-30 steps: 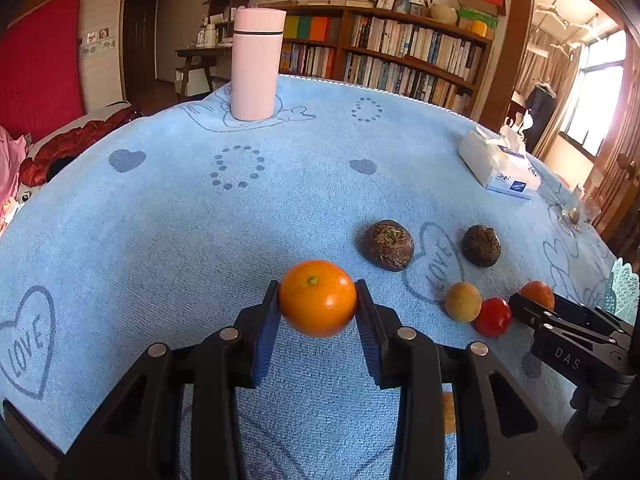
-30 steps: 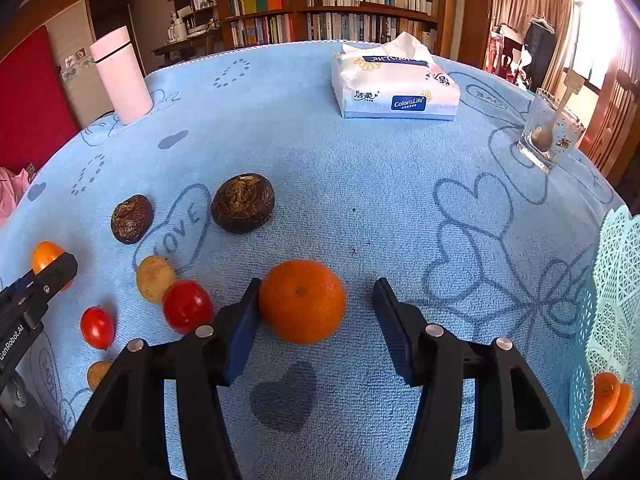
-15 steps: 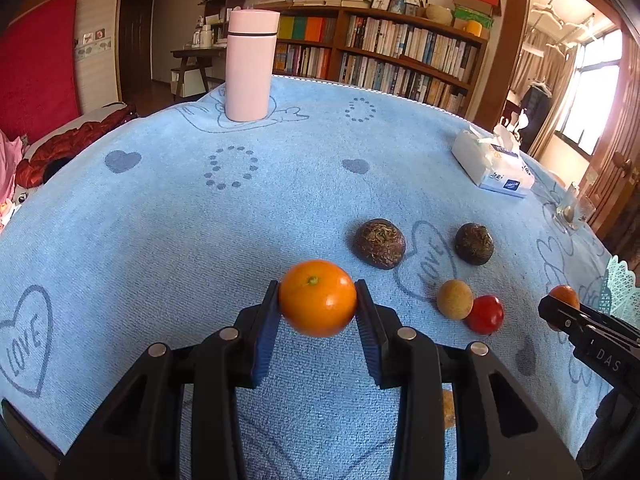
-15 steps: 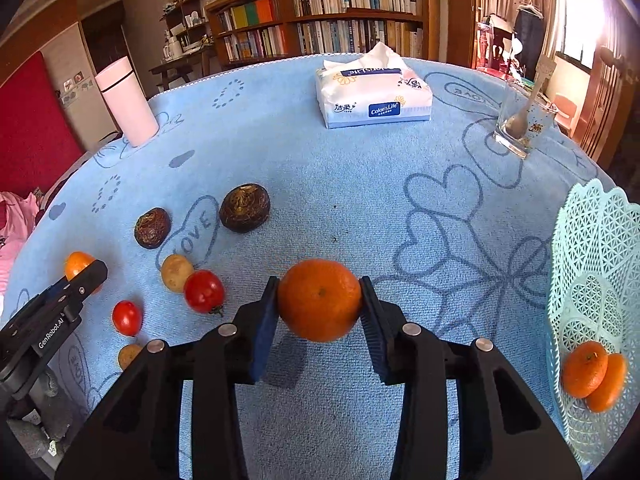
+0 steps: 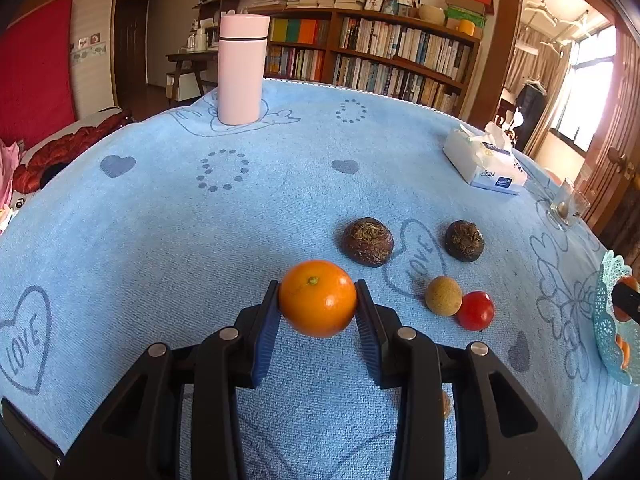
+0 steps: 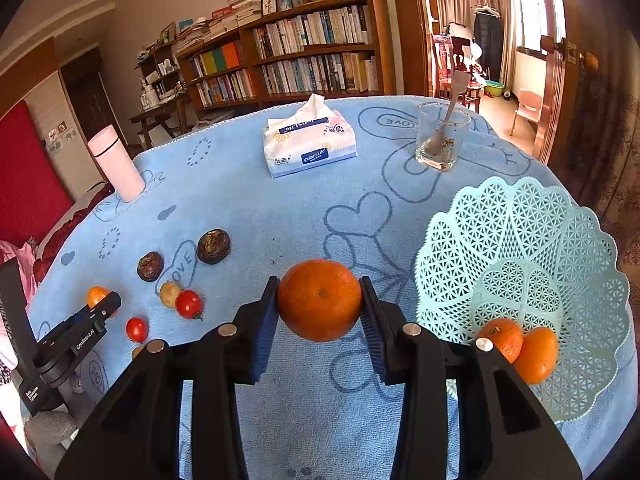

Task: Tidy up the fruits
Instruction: 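Carry the tangerine into the green basket and open the right tool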

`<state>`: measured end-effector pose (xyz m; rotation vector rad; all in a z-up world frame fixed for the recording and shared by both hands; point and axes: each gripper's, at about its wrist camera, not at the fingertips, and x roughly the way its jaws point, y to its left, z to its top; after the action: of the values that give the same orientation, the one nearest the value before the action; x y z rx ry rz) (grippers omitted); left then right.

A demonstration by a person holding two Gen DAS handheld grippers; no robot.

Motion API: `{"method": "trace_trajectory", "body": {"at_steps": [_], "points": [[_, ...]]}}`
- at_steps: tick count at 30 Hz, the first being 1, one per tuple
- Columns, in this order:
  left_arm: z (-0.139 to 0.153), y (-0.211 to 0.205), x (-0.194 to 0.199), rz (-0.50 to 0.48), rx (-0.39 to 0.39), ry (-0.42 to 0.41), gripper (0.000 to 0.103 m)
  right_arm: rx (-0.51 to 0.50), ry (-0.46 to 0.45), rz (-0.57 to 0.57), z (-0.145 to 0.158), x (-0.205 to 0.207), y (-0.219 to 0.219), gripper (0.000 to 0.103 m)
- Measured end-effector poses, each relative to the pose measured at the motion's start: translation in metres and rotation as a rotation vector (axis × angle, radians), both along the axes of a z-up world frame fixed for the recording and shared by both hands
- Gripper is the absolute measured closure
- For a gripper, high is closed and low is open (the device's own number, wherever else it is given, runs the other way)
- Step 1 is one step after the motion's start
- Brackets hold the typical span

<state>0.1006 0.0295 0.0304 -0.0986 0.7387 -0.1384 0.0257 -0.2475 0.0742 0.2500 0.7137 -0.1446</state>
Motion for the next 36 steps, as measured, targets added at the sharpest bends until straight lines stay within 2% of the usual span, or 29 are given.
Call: {"method": "trace_trajectory", "body": {"at_steps": [13,20,28,36], "points": [[0.002,-0.003,-0.003,-0.006,0.021,-0.016,0.066,0.004,0.000,-0.251,0.003,-0.054,-0.090,0.063],[0.006,-0.002,-0.004,-0.012,0.013,-0.023,0.066,0.033,0.038,-0.404,-0.008,-0.088,-0.139,0.063],[0.009,0.002,0.000,0.000,-0.006,-0.003,0.066,0.045,0.042,-0.435,-0.014,-0.101,-0.153,0.062],[0.023,-0.006,-0.009,-0.010,0.021,-0.028,0.066,0.081,0.006,-0.451,-0.011,-0.113,-0.161,0.061]]}}
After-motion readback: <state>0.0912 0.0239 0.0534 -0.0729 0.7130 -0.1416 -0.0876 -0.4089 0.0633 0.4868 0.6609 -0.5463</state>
